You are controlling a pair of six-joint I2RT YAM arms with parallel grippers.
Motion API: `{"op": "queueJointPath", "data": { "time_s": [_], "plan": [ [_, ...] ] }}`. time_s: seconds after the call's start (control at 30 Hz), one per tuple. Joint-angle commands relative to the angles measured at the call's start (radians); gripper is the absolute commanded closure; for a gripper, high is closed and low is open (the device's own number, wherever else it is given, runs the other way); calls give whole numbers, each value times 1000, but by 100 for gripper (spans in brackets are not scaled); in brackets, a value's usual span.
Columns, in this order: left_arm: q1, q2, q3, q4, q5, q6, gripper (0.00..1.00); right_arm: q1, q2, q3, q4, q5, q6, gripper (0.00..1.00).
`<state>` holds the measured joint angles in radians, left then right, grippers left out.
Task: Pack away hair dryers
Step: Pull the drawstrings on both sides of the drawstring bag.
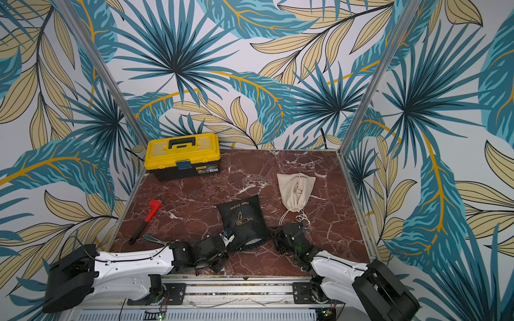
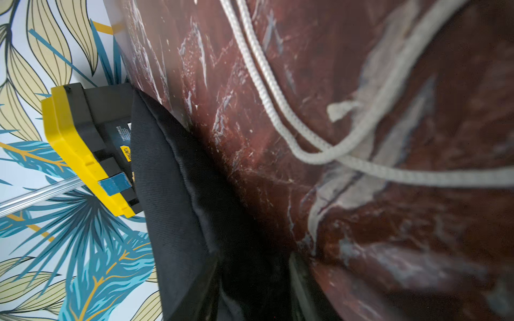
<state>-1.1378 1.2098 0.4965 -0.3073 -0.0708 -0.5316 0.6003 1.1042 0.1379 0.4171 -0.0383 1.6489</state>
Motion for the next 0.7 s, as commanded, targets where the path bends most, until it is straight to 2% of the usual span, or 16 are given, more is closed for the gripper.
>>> {"op": "queueJointPath", "data": {
  "time_s": [0.0,0.3,0.4,0.5,0.67],
  "plan": [
    [3,-20,36,-8,-12,12,100,-4,48,-14,69,-3,13,64],
    [3,-45,34,-17,-19,12,100,-5,117,-16,123,0,18,75],
    [3,-65,36,-35,-32,10,100,-9,104,-28,102,6,13,82],
    [3,-89,51,-67,-44,10,100,-25,62,-22,24,0,-20,88],
    [8,-152,103,-166,-88,15,100,-85,-99,29,-239,-27,-135,89]
  ]
}}
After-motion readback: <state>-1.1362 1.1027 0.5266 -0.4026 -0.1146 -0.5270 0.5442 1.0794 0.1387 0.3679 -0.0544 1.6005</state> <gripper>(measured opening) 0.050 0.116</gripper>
